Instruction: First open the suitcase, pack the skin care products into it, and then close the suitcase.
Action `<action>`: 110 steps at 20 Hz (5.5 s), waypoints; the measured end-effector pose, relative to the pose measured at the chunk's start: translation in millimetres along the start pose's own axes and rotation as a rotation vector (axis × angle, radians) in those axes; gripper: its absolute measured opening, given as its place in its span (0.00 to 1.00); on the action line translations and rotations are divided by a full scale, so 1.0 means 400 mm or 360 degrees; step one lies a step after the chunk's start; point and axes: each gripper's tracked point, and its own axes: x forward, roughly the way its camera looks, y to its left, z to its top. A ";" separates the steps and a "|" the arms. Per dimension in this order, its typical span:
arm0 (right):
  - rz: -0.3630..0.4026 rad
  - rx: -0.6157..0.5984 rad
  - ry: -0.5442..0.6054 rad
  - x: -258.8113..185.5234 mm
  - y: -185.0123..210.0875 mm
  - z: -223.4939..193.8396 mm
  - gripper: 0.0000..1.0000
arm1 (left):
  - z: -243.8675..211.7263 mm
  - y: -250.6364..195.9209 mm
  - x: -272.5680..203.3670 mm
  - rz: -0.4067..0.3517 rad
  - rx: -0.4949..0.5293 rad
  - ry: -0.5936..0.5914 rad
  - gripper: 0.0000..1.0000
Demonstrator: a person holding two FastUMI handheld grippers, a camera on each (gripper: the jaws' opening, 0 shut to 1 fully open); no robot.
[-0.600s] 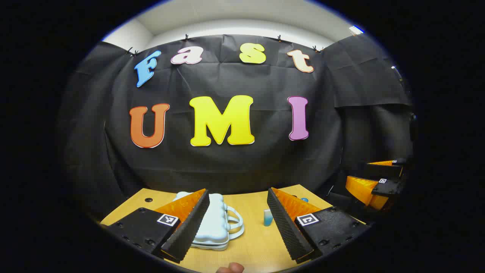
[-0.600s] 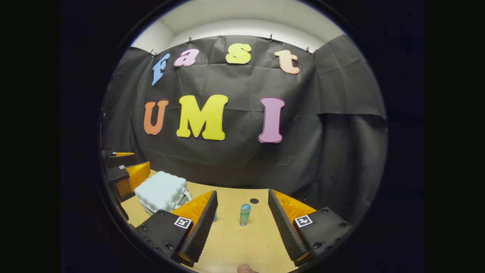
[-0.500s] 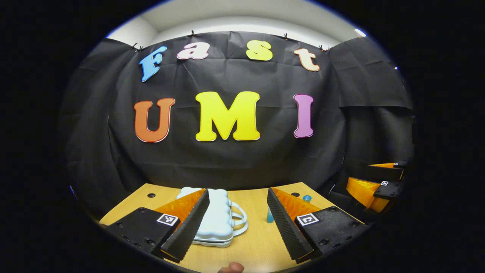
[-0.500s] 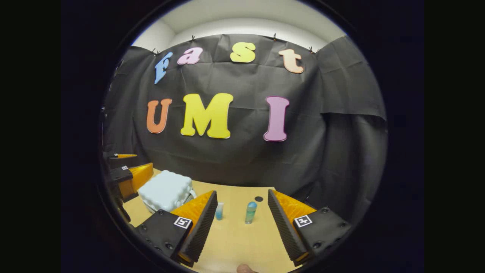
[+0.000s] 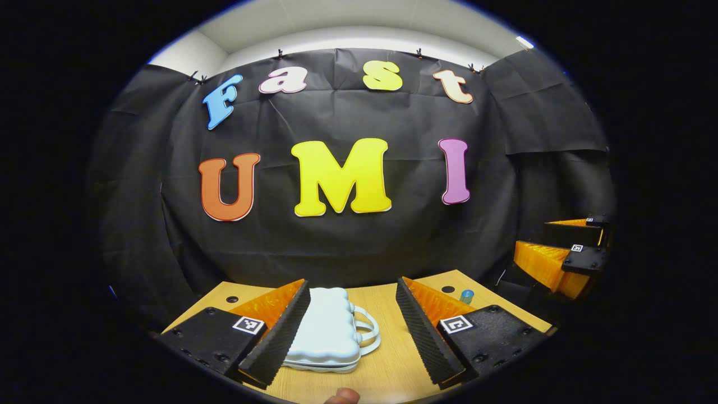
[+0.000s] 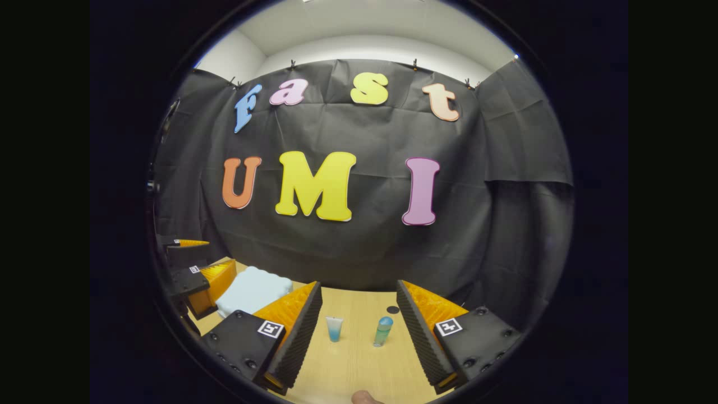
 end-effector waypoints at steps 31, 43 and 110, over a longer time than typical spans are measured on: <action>-0.0337 0.0047 0.0187 0.124 -0.331 -0.118 0.79 | -0.407 -0.051 0.280 -0.0033 0.1526 0.0276 0.97; -0.0326 0.0152 0.0340 0.174 -0.397 -0.228 0.79 | -0.615 -0.053 0.362 -0.0049 0.2143 0.0672 0.83; -0.0140 -0.0050 0.0468 0.138 0.334 -0.155 0.80 | -0.812 1.149 0.201 0.0504 -0.0737 0.0748 0.15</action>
